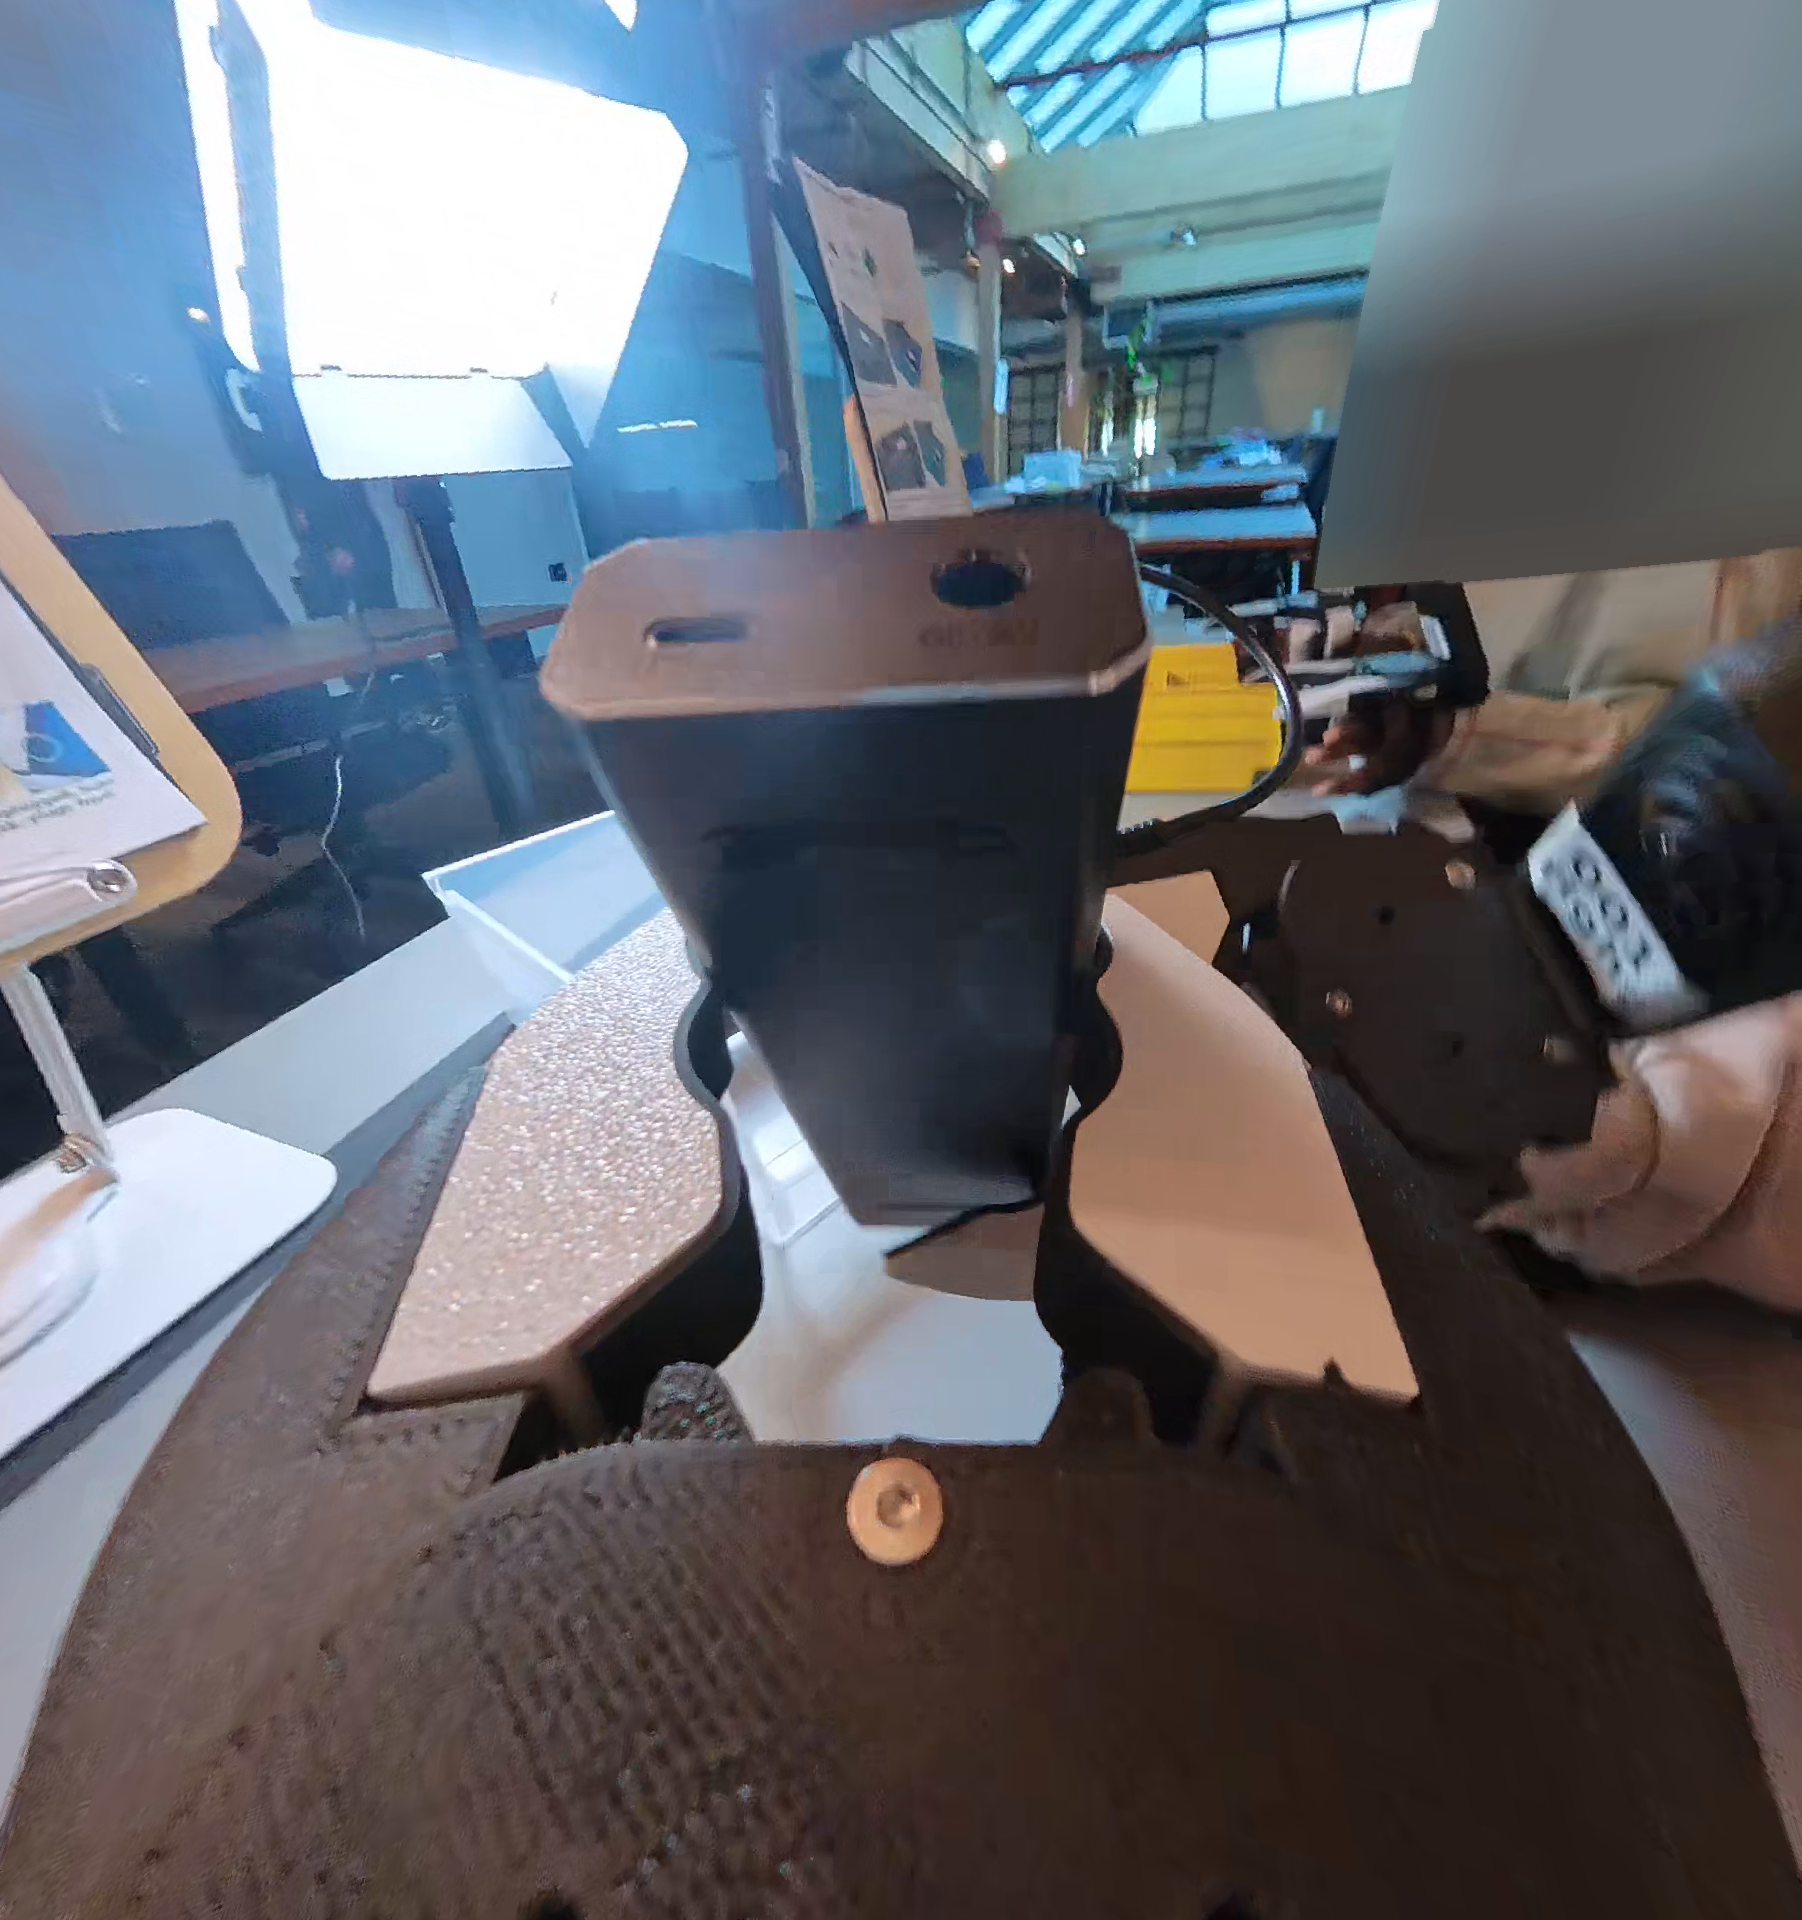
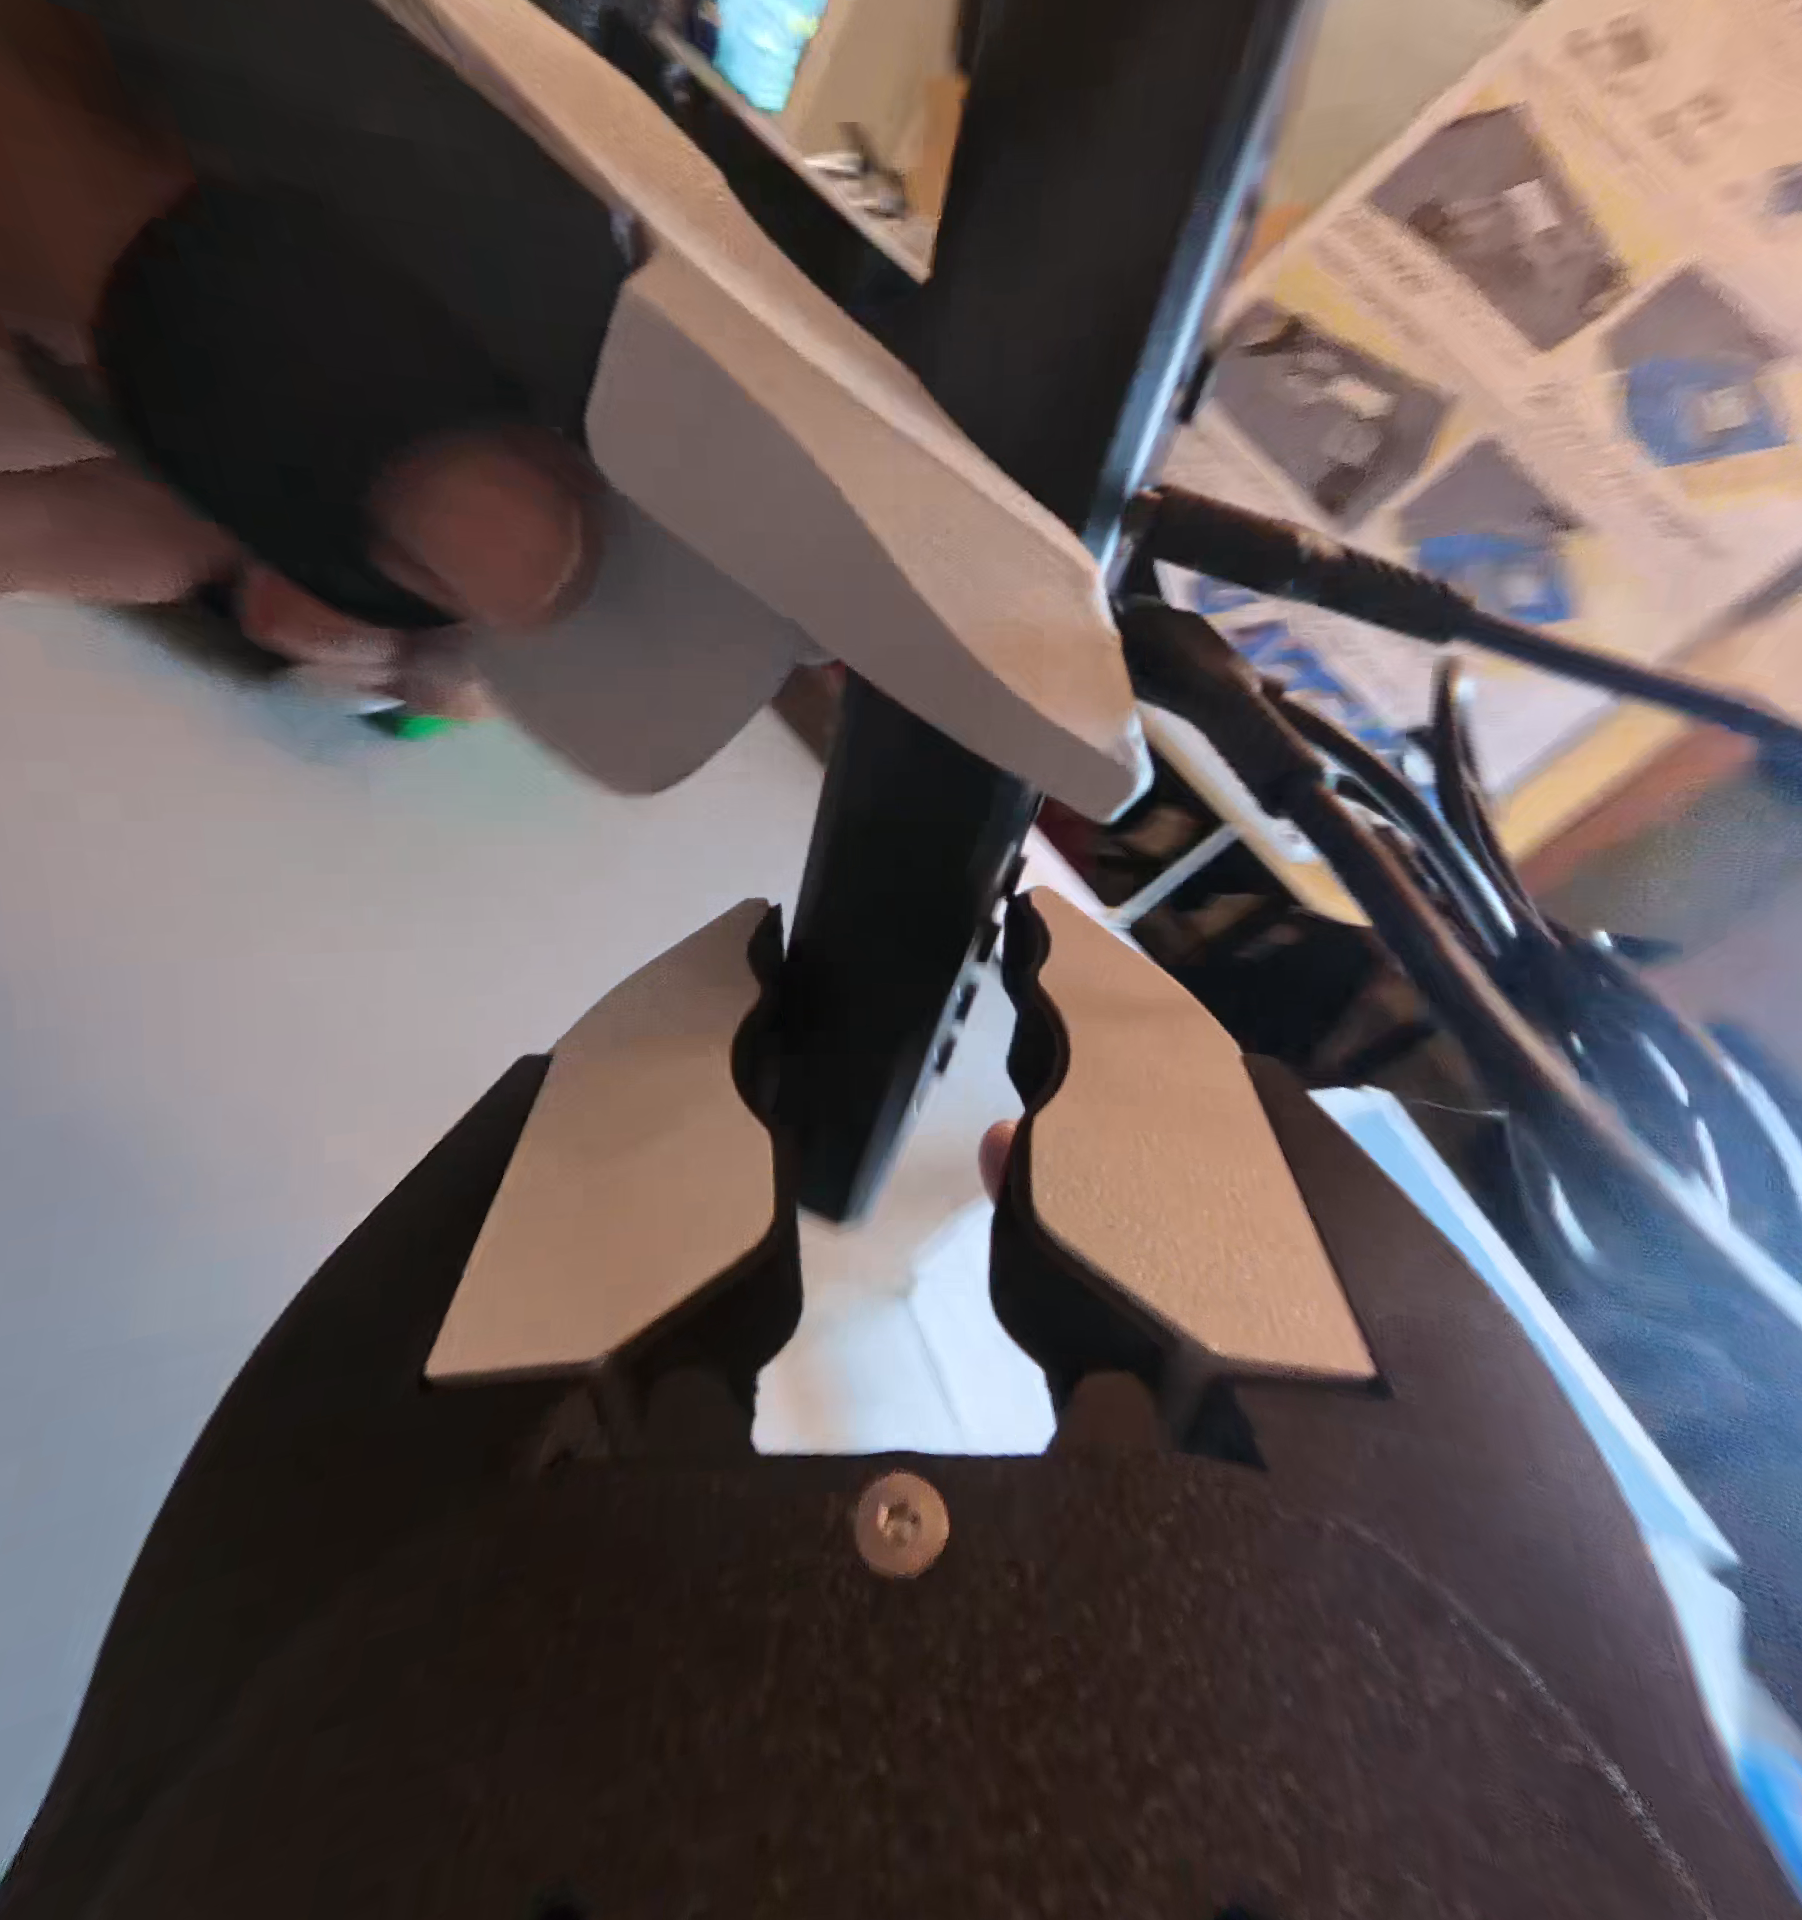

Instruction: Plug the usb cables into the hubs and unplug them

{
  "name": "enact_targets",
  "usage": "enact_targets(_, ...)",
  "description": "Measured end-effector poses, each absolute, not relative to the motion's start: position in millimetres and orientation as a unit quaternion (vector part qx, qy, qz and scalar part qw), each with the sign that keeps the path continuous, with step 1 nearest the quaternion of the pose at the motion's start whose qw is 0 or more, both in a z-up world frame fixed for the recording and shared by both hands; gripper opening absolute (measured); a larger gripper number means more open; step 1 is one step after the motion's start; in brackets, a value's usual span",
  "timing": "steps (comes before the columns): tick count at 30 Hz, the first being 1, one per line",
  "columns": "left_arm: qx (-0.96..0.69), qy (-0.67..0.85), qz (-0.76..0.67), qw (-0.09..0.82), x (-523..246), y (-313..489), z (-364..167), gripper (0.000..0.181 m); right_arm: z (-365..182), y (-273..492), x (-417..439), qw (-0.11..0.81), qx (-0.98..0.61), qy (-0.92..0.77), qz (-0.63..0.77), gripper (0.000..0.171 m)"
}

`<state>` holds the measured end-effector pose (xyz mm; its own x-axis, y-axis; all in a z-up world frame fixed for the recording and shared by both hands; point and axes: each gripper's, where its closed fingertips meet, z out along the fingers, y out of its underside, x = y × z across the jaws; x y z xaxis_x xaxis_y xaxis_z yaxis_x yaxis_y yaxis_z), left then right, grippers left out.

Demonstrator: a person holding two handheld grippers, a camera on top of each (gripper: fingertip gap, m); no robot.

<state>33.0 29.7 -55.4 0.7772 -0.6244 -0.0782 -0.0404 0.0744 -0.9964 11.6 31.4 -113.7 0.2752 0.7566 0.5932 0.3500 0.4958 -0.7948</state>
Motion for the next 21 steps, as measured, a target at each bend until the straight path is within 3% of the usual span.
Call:
enact_targets(4, -0.649, 0.284, -0.208, 0.674, 5, 24, -48, 0.062, -131, 0, 23, 0.523, -0.459, -0.654, 0.297, 0.044)
enact_targets(7, -0.654, 0.291, -0.241, 0.655, -12, 12, -48, 0.063, -127, 17, 44, 0.484, -0.467, -0.658, 0.339, 0.044)
enact_targets(11, -0.663, 0.31, -0.265, 0.628, -19, -14, -68, 0.062, -128, 15, 81, 0.361, -0.465, -0.691, 0.418, 0.045)
enact_targets(14, -0.665, 0.317, -0.292, 0.61, -16, -38, -83, 0.062, -103, 28, 84, 0.413, -0.467, -0.651, 0.433, 0.042)
enact_targets(17, -0.666, 0.335, -0.309, 0.59, -1, -56, -101, 0.062, -90, 4, 63, 0.457, -0.432, -0.658, 0.414, 0.026)
enact_targets(21, -0.666, 0.364, -0.311, 0.572, 19, -65, -123, 0.062, -114, -69, 41, 0.359, -0.354, -0.754, 0.421, 0.026)
